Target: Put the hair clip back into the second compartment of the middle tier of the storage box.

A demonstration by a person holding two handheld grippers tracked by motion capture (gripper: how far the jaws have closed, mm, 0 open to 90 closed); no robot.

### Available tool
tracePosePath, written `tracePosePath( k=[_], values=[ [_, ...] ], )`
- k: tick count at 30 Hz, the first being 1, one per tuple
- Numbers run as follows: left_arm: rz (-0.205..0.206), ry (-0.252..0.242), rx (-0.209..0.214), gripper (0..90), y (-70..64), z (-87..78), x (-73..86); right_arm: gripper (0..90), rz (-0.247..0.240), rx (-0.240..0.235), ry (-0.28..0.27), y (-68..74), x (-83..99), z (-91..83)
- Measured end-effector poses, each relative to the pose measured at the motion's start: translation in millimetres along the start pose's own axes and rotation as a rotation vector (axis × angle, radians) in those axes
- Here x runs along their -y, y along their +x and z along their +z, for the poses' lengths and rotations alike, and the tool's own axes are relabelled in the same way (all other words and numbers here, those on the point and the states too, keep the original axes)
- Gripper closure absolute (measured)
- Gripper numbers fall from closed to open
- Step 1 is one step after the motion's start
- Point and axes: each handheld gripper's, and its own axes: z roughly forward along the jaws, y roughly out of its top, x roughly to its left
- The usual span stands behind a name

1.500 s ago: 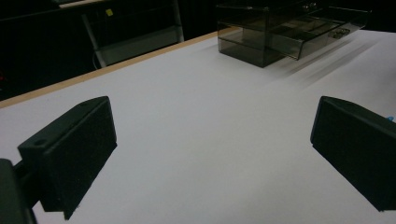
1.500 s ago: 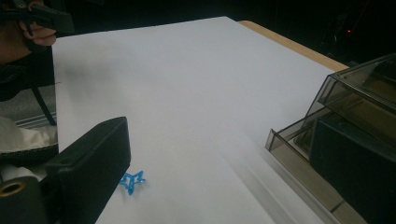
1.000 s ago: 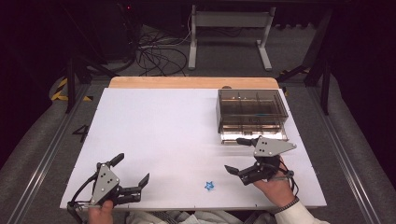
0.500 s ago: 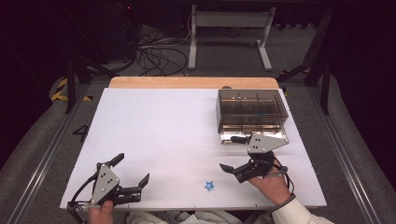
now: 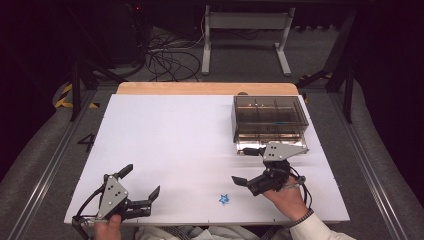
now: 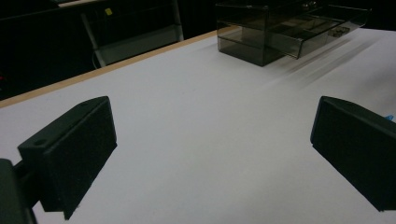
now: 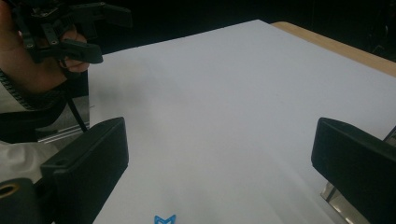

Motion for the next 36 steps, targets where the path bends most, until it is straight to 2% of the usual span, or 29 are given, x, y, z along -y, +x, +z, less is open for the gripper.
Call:
tracePosePath(
  k=[6,9,11,30,36],
  values=[
    [0.000,0.001,0.001,0.9,0.2,0.0,0.1,5.3,-0.033,-0.003,0.033,7.7,1.5,4.5],
    [-0.001,-0.001,0.000,0.9,0.2,-0.2,0.1,6.2,-0.099,0.042,0.075,14.3,3.3,8.1],
    [-0.001,-0.001,0.000,0.9,0.4,-0.3,0.0,7.1,-0.117,0.027,0.101,19.4,5.8,12.0],
    [0.005,0.001,0.001,0.9,-0.1,-0.2,-0.1,8.5,-0.087,-0.031,0.199,28.7,23.7,27.4],
    [0.005,0.001,0.000,0.9,-0.1,-0.3,-0.1,8.5,-0.057,-0.044,0.226,30.0,29.6,31.4]
  ],
)
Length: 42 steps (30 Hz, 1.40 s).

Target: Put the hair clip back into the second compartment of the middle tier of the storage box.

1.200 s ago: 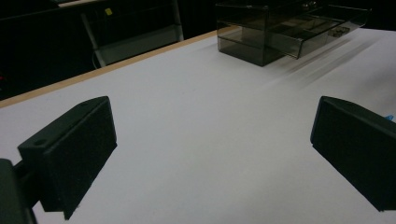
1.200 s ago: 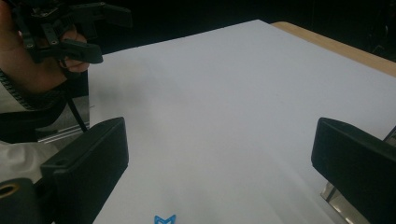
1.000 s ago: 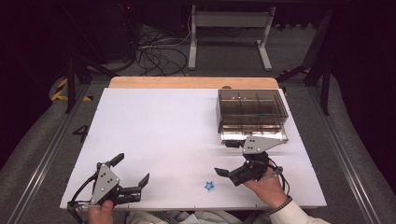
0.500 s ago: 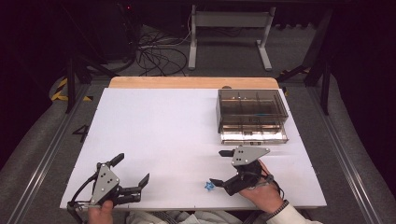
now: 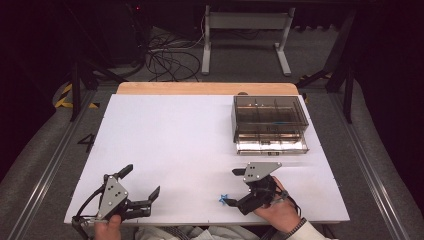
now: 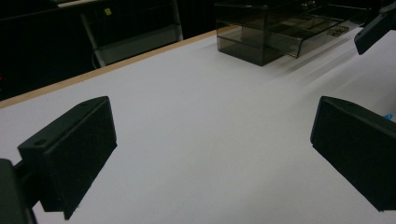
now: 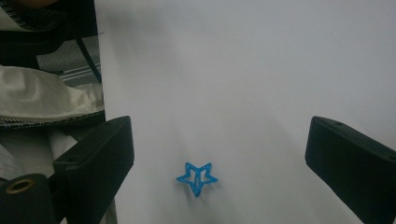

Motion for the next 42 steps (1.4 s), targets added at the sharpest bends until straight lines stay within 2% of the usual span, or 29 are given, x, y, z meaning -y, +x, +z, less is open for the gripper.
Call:
tracePosePath(
  k=[17,26,34,42],
  values=[
    [0.003,0.002,0.002,0.9,-0.3,-0.3,0.0,8.6,0.045,-0.054,0.090,8.8,19.0,19.8],
    [0.004,0.003,0.003,0.9,-0.4,-0.4,0.0,10.3,0.043,-0.066,0.134,12.8,24.1,26.6],
    [0.003,0.002,0.004,0.9,-0.3,-0.3,0.0,14.8,0.039,-0.061,0.144,13.1,24.1,27.7],
    [0.001,0.002,0.007,0.9,-0.5,0.1,0.0,22.8,0.034,-0.026,0.157,13.3,23.3,30.4]
  ],
)
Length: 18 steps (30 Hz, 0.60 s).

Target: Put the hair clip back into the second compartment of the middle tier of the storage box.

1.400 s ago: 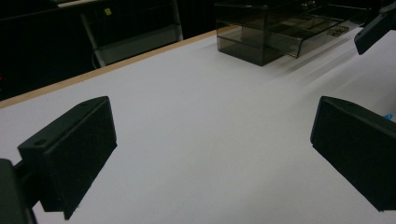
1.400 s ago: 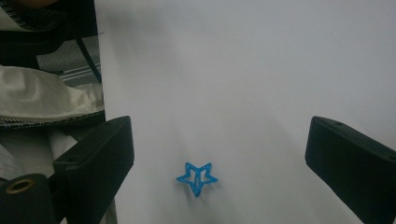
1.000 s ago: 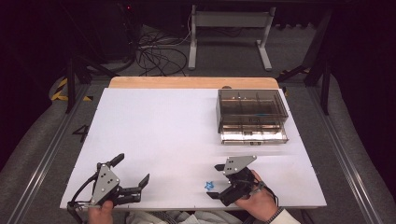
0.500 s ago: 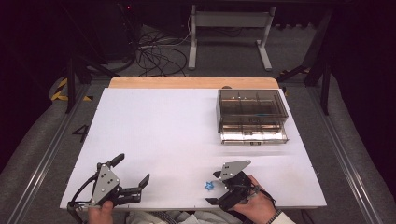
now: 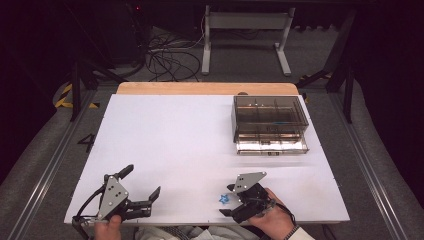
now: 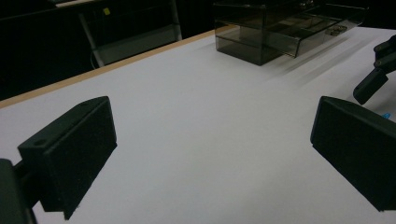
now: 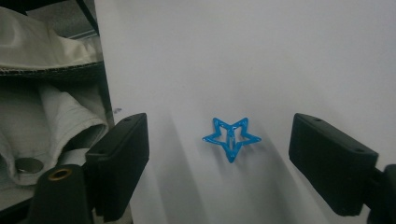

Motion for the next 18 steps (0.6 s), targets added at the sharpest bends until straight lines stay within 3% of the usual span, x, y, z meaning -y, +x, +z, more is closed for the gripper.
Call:
tracePosePath(
  k=[18],
  values=[
    [0.000,-0.001,0.000,0.9,0.0,0.2,0.1,47.4,-0.043,0.071,0.036,4.2,-2.3,4.2]
  ],
)
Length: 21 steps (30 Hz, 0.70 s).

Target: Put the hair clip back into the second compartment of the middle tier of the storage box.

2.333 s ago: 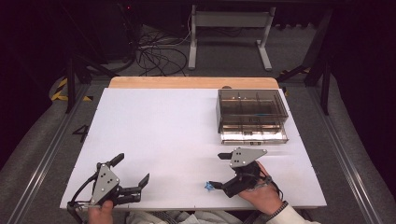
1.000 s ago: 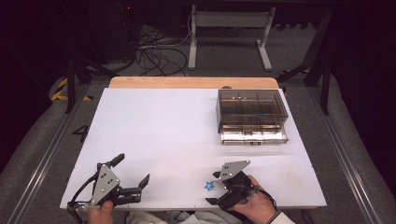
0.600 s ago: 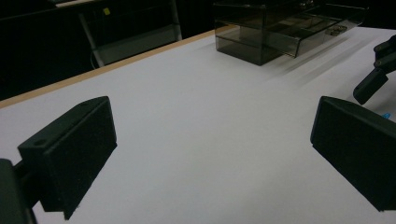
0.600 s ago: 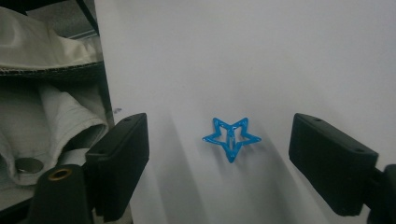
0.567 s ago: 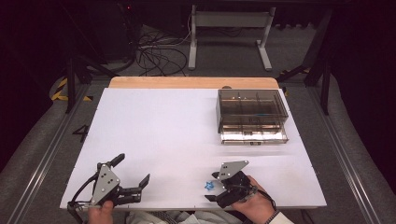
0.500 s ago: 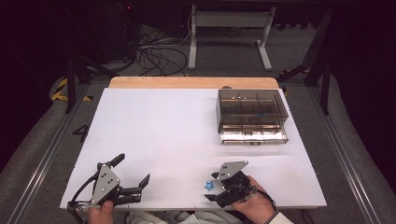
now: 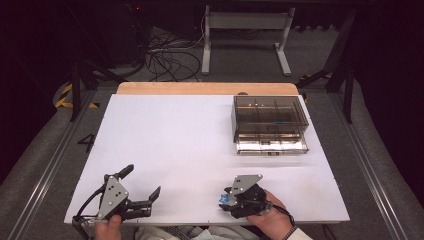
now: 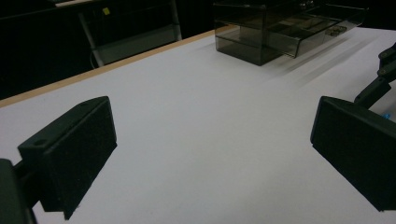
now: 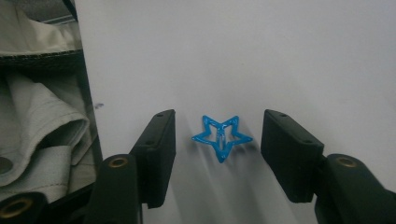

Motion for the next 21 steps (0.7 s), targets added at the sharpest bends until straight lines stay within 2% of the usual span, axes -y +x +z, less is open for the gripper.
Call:
tracePosePath(
  k=[9,21],
  values=[
    [0.006,0.002,-0.001,1.0,0.1,-0.2,0.0,59.7,-0.011,0.006,0.009,0.7,-0.1,0.5],
    [0.005,0.000,-0.001,0.9,-0.2,-0.5,-0.1,60.7,-0.008,0.006,0.010,0.5,-0.2,0.5]
  ],
)
